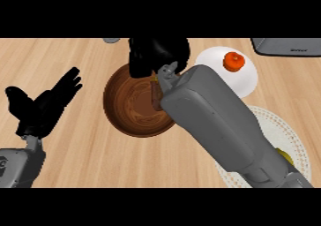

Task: Pick the sweet potato from the placemat and place it in the bowl

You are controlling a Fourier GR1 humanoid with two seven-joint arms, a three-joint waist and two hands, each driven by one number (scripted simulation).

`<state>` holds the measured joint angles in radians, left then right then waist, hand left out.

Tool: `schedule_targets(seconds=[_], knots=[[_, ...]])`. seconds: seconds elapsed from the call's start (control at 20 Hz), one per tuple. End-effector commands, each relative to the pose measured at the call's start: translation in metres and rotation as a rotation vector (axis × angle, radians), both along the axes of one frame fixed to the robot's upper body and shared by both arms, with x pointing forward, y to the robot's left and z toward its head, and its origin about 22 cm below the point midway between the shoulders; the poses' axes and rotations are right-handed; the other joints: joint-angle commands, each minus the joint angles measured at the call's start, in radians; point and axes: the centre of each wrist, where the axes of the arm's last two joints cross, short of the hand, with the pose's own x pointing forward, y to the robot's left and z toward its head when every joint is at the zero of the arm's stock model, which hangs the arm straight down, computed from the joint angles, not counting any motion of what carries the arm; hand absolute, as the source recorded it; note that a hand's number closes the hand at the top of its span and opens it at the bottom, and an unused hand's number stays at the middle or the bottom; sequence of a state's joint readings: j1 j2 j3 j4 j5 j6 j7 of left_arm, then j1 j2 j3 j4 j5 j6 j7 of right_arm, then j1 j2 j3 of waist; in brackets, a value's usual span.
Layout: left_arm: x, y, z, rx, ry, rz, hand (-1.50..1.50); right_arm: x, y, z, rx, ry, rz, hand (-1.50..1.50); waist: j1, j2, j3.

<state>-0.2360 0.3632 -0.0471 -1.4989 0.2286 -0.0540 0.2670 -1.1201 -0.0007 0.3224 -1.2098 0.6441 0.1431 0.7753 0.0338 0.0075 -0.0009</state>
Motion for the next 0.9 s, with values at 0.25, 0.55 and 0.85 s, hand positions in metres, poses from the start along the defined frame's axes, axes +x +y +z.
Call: schedule_targets(seconds=[0.25, 0.55, 0.85], knots=[[0.007, -0.009, 0.007, 0.001, -0.014, -0.028, 0.0, 0.058, 0.004, -0.042, 0.059, 0.096, 0.022, 1.5, 0.038, 0.011, -0.001], [0.006, -0.014, -0.004, -0.016, -0.003, -0.1, 0.0, 0.071, -0.02, -0.079, 0.321, 0.273, -0.099, -1.5, 0.082, 0.024, -0.001], [0.02, -0.024, 0.007, -0.011, -0.042, -0.077, 0.0, 0.079, -0.026, -0.094, 0.461, 0.176, -0.074, -1.5, 0.086, 0.03, 0.0]])
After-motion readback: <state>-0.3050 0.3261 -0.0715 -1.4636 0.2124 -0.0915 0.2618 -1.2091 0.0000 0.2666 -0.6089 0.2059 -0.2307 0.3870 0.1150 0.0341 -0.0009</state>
